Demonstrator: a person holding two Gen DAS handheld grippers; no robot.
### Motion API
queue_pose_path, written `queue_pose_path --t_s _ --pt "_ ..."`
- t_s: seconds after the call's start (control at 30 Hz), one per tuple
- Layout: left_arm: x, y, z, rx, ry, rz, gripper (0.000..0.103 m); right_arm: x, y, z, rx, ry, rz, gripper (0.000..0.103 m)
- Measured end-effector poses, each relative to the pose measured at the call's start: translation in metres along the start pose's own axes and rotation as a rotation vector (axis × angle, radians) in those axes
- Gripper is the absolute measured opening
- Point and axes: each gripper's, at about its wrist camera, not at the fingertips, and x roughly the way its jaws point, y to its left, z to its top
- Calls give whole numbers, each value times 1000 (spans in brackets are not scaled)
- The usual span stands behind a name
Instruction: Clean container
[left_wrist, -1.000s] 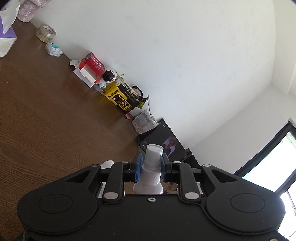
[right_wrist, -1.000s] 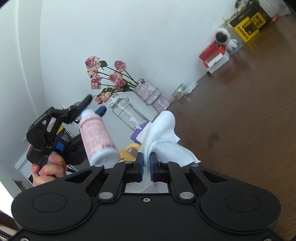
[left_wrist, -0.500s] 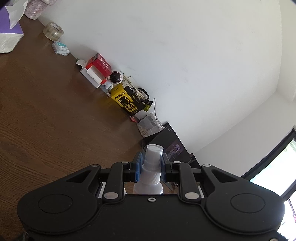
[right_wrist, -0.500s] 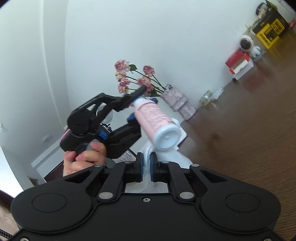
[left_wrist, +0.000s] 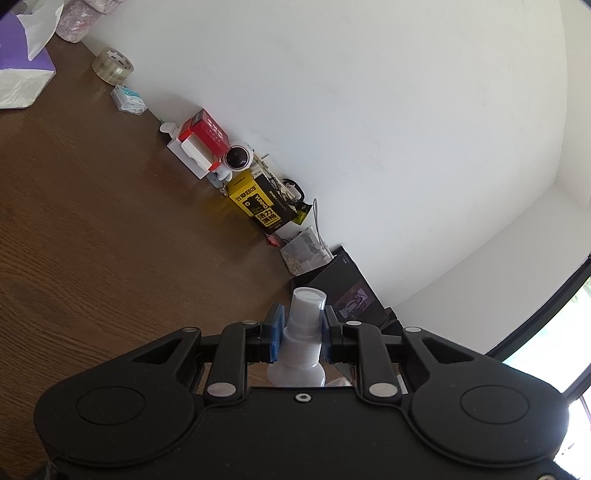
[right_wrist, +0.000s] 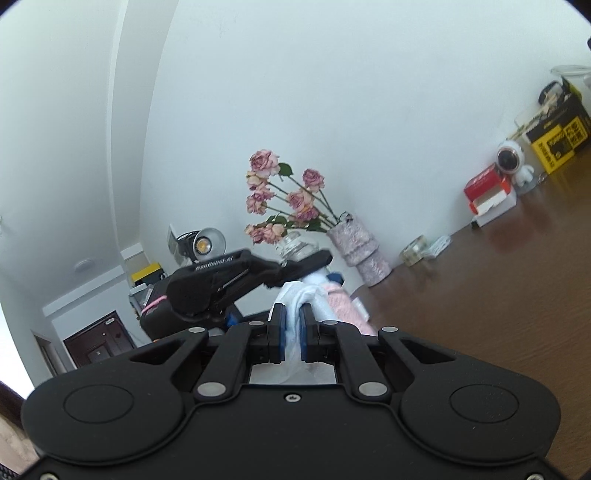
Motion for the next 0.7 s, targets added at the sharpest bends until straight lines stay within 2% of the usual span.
queue_pose_path --t_s 0.17,0.3,0.5,0.7 --pt "0 -2 -2 6 7 -6 21 2 -9 13 -24 -10 -86 8" --pt "0 -3 -2 0 7 -11 21 6 -24 15 25 2 -131 8" --pt "0 -4 -3 -9 11 -24 21 13 -49 4 142 29 -122 8" --pt "-4 -8 -3 -7 3 -45 21 16 -58 -10 176 73 -119 8"
